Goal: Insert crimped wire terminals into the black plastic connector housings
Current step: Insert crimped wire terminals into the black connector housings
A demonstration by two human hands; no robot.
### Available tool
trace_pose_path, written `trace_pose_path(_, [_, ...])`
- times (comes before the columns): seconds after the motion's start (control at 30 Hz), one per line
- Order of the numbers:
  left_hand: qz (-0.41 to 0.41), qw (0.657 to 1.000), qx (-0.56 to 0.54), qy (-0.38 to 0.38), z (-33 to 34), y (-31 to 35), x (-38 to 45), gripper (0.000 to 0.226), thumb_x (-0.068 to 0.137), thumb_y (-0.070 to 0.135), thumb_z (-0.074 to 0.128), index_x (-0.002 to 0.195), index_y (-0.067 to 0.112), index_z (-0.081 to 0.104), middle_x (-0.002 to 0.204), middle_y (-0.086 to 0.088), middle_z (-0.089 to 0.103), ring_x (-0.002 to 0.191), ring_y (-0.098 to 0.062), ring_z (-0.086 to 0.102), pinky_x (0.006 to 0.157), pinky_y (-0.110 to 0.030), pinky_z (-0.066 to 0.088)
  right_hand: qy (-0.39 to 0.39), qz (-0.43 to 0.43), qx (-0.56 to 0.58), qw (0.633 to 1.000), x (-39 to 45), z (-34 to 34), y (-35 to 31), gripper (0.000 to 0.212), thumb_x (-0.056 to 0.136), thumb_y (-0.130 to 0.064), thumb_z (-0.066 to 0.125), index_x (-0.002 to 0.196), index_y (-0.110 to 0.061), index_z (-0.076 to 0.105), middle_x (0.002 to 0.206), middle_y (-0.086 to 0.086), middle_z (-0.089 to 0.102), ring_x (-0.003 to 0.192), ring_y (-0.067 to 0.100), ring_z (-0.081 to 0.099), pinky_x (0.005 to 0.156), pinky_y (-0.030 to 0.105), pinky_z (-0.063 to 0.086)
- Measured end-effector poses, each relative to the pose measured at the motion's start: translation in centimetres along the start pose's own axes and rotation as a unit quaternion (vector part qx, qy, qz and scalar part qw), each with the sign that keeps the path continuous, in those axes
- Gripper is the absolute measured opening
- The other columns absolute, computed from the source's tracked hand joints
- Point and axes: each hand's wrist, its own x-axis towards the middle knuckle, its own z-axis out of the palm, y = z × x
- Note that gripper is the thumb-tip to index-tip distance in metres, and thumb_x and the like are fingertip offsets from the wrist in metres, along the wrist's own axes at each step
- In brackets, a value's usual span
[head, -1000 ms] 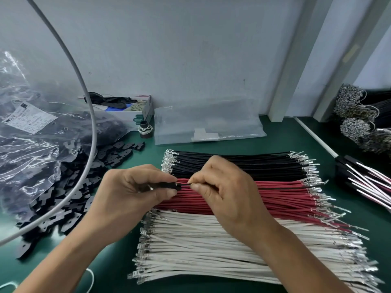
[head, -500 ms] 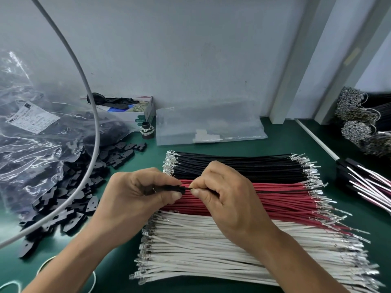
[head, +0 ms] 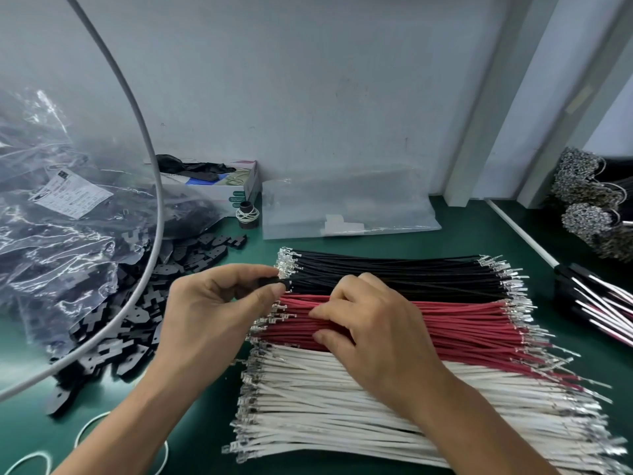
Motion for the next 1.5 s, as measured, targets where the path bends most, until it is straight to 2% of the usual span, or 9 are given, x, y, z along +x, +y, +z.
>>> trace_pose_path(0.2, [-0.023, 0.999, -0.031, -0.003, -0.2, 0.3, 0.1, 0.020, 0.067, 0.020, 0.087, 0.086, 0.026, 0.084, 0.072, -0.010, 0.077, 0.058, -0.012, 0.068, 0.054, -0.014, 0.052, 0.017, 0.018, 0.031, 0.999, 0.0, 0.0, -0.2, 0.001, 0.085, -0.030, 0.078, 0.084, -0.029, 0.077, 0.082, -0.016, 0.057, 0.080, 0.005, 0.050, 0.062, 0.029, 0.048])
trace_pose_path(0.37, [-0.032, 0.999, -0.039, -0.004, -0.4, 0.2, 0.3, 0.020, 0.068, 0.022, 0.087, 0.087, 0.026, 0.084, 0.078, -0.007, 0.079, 0.063, -0.009, 0.069, 0.056, -0.014, 0.053, 0.039, 0.022, 0.060, 0.997, 0.0, -0.9, 0.6, 0.007, 0.088, -0.020, 0.076, 0.085, -0.026, 0.079, 0.085, -0.017, 0.068, 0.080, 0.004, 0.058, 0.067, 0.029, 0.053])
trace_pose_path(0.5, [-0.056, 0.997, -0.052, -0.005, -0.5, 0.3, 0.3, 0.024, 0.068, 0.022, 0.087, 0.092, 0.025, 0.084, 0.080, -0.010, 0.079, 0.066, -0.018, 0.073, 0.056, -0.018, 0.055, 0.044, 0.031, 0.089, 0.995, -0.2, -1.5, 1.3, 0.016, 0.093, -0.014, 0.070, 0.102, -0.024, 0.078, 0.093, -0.016, 0.068, 0.082, 0.003, 0.064, 0.072, 0.024, 0.054])
trace_pose_path(0.6, [-0.102, 0.990, -0.099, -0.021, -0.6, 0.6, 0.3, 0.032, 0.063, 0.026, 0.087, 0.094, 0.018, 0.084, 0.085, -0.016, 0.078, 0.066, -0.025, 0.074, 0.051, -0.023, 0.055, 0.050, 0.057, 0.125, 0.989, -0.2, -1.7, 1.6, 0.027, 0.098, -0.010, 0.062, 0.116, -0.025, 0.074, 0.095, -0.017, 0.060, 0.081, 0.006, 0.060, 0.070, 0.018, 0.047])
trace_pose_path(0.77, [-0.150, 0.976, -0.150, -0.056, -0.7, 0.9, 0.4, 0.040, 0.059, 0.029, 0.090, 0.092, 0.009, 0.083, 0.092, -0.022, 0.077, 0.066, -0.024, 0.071, 0.052, -0.025, 0.056, 0.094, 0.059, 0.132, 0.985, -0.1, -2.1, 1.0, 0.016, 0.096, -0.033, 0.062, 0.095, -0.029, 0.077, 0.085, -0.017, 0.058, 0.077, 0.009, 0.061, 0.063, 0.026, 0.051])
trace_pose_path(0.93, [-0.146, 0.976, -0.149, -0.068, -1.1, 1.1, 0.6, 0.075, 0.040, 0.057, 0.099, 0.095, 0.008, 0.082, 0.092, -0.020, 0.078, 0.068, -0.023, 0.072, 0.064, -0.025, 0.059, 0.088, 0.066, 0.130, 0.985, -0.1, -2.2, 0.8, 0.013, 0.099, -0.030, 0.060, 0.090, -0.029, 0.070, 0.088, -0.019, 0.056, 0.081, 0.006, 0.060, 0.066, 0.024, 0.050])
trace_pose_path(1.2, [-0.145, 0.971, -0.170, -0.082, -1.0, 1.3, 0.5, 0.074, 0.041, 0.054, 0.100, 0.094, 0.006, 0.082, 0.090, -0.019, 0.078, 0.066, -0.023, 0.071, 0.065, -0.025, 0.059, 0.045, 0.077, 0.136, 0.987, 0.0, -2.1, 0.7, 0.023, 0.100, -0.040, 0.046, 0.091, -0.030, 0.065, 0.089, -0.017, 0.057, 0.084, 0.007, 0.060, 0.070, 0.031, 0.050])
trace_pose_path(1.37, [-0.148, 0.970, -0.172, -0.086, -1.0, 1.2, 0.5, 0.074, 0.042, 0.053, 0.101, 0.094, 0.004, 0.081, 0.092, -0.019, 0.078, 0.066, -0.023, 0.070, 0.065, -0.025, 0.059, 0.060, 0.077, 0.145, 0.985, 0.0, -2.2, 0.8, 0.021, 0.101, -0.037, 0.047, 0.091, -0.029, 0.064, 0.088, -0.017, 0.058, 0.085, 0.007, 0.061, 0.071, 0.034, 0.051])
trace_pose_path(1.5, [-0.151, 0.969, -0.175, -0.089, -1.1, 1.2, 0.5, 0.073, 0.045, 0.052, 0.100, 0.095, 0.003, 0.081, 0.092, -0.018, 0.078, 0.063, -0.021, 0.069, 0.064, -0.024, 0.058, 0.072, 0.059, 0.128, 0.987, 0.1, -2.2, 0.6, 0.020, 0.099, -0.035, 0.051, 0.088, -0.027, 0.066, 0.084, -0.017, 0.055, 0.077, 0.008, 0.058, 0.064, 0.031, 0.050])
